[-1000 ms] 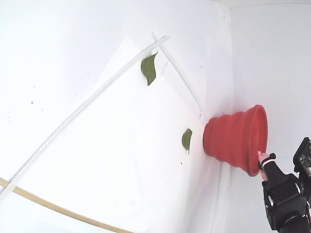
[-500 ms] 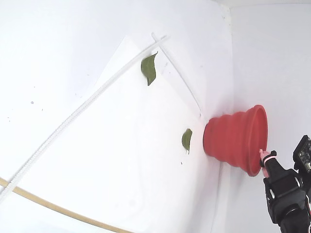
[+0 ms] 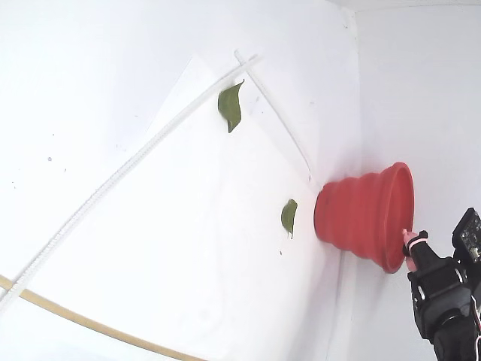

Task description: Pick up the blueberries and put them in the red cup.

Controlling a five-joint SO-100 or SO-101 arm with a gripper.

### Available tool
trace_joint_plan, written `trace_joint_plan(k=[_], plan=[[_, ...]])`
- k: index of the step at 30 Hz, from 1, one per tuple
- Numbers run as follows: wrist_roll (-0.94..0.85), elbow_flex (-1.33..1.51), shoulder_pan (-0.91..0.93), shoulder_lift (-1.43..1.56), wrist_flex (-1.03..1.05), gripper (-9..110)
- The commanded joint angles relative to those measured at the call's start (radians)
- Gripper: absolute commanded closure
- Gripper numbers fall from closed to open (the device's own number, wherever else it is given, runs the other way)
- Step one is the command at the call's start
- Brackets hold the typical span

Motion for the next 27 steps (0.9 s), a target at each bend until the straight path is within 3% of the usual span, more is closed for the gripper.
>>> trace_joint_plan(k=[1, 27], plan=[[0.006, -0.138, 0.025, 0.006, -0.008, 91], [0.023, -0.233, 0.032, -0.043, -0.009, 83]])
